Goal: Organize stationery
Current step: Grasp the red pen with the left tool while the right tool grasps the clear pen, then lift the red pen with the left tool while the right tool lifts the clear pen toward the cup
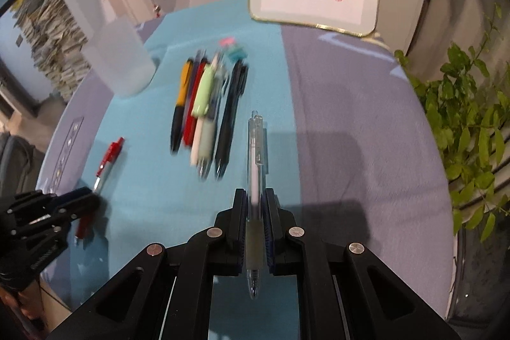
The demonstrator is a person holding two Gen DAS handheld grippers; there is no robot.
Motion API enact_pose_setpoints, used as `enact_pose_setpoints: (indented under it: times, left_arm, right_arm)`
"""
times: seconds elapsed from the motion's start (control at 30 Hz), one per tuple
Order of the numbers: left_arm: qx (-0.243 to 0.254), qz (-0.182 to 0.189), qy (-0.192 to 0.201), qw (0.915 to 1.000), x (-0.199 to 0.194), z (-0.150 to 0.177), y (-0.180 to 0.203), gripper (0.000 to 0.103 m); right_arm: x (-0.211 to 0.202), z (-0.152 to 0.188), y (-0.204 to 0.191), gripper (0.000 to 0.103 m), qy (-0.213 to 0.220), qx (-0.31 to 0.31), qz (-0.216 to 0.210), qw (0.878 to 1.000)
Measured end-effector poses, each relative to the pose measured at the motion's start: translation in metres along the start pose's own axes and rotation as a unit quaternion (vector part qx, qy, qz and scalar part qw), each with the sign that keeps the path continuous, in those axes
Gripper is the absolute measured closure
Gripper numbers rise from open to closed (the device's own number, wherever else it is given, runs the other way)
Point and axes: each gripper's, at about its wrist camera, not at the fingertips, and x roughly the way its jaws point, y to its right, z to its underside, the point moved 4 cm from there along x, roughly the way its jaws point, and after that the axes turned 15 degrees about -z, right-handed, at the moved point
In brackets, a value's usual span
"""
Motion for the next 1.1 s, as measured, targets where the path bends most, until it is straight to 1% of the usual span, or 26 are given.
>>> enact_pose_setpoints:
  times: [0.03, 0.07, 0.13, 0.2, 0.37, 0.53, 0.6, 0.7, 0.77, 0.8, 0.83, 0.87, 0.93, 1.0, 1.03, 1.1]
  left_arm:
    - [-0.001, 0.0, 0.002, 1.0, -0.001, 0.002, 0.0, 0.092]
    - [-0.001, -0.003, 0.001, 1.0, -0.001, 0.001, 0.0, 0.088]
    - [-0.005, -0.007, 0.004, 1.0, 0.0, -0.003, -0.001, 0.068]
    - [-0.009, -0.01, 0.013, 0.9998, 0.0, -0.009, -0.002, 0.064]
    - [-0.007, -0.001, 0.015, 0.9999, 0.006, -0.025, 0.003, 0.064]
    - [0.004, 0.01, 0.003, 0.9999, 0.015, -0.035, 0.011, 0.065]
    - [0.013, 0.011, 0.002, 0.9999, 0.018, -0.036, 0.014, 0.065]
    - [0.014, 0.01, 0.009, 0.9998, 0.019, -0.039, 0.014, 0.069]
    - [0.012, 0.009, 0.011, 0.9998, 0.02, -0.041, 0.013, 0.075]
    - [0.012, 0.007, 0.012, 0.9998, 0.021, -0.042, 0.012, 0.08]
    - [0.013, 0.007, 0.013, 0.9998, 0.021, -0.042, 0.012, 0.087]
    - [0.014, 0.008, 0.014, 0.9998, 0.02, -0.042, 0.012, 0.091]
    - [0.016, 0.013, 0.015, 0.9997, 0.02, -0.043, 0.014, 0.091]
    - [0.018, 0.01, 0.017, 0.9996, 0.019, -0.043, 0.016, 0.091]
    - [0.016, 0.01, 0.018, 0.9997, 0.018, -0.042, 0.015, 0.091]
    - [0.008, 0.015, 0.025, 0.9996, 0.012, -0.043, 0.011, 0.091]
  right_arm:
    - [0.0, 0.002, 0.0, 0.092, -0.003, 0.005, -0.004, 1.0]
    - [0.001, 0.002, 0.0, 0.092, -0.003, 0.008, -0.009, 1.0]
    - [-0.001, 0.002, -0.001, 0.092, -0.001, 0.01, -0.012, 1.0]
    - [-0.004, -0.002, -0.001, 0.092, 0.007, 0.011, -0.012, 1.0]
    - [-0.003, -0.018, -0.002, 0.091, 0.016, 0.01, -0.009, 1.0]
    - [0.01, -0.029, -0.003, 0.091, 0.004, 0.003, -0.01, 1.0]
    - [0.015, -0.028, -0.004, 0.091, -0.005, -0.002, -0.008, 1.0]
    - [0.021, -0.025, -0.003, 0.091, -0.02, -0.005, -0.007, 1.0]
    - [0.025, -0.025, -0.002, 0.091, -0.024, -0.007, -0.006, 1.0]
    - [0.026, -0.027, -0.002, 0.091, -0.024, -0.009, 0.0, 1.0]
    - [0.027, -0.029, -0.002, 0.091, -0.024, -0.011, 0.003, 1.0]
    - [0.028, -0.031, -0.002, 0.091, -0.025, -0.013, 0.007, 1.0]
    - [0.03, -0.033, -0.003, 0.091, -0.024, -0.024, 0.016, 0.999]
    - [0.033, -0.036, -0.005, 0.091, -0.022, -0.033, 0.024, 0.999]
    - [0.033, -0.036, -0.005, 0.092, -0.021, -0.029, 0.024, 0.999]
    - [0.028, -0.037, -0.005, 0.092, -0.011, -0.019, 0.008, 1.0]
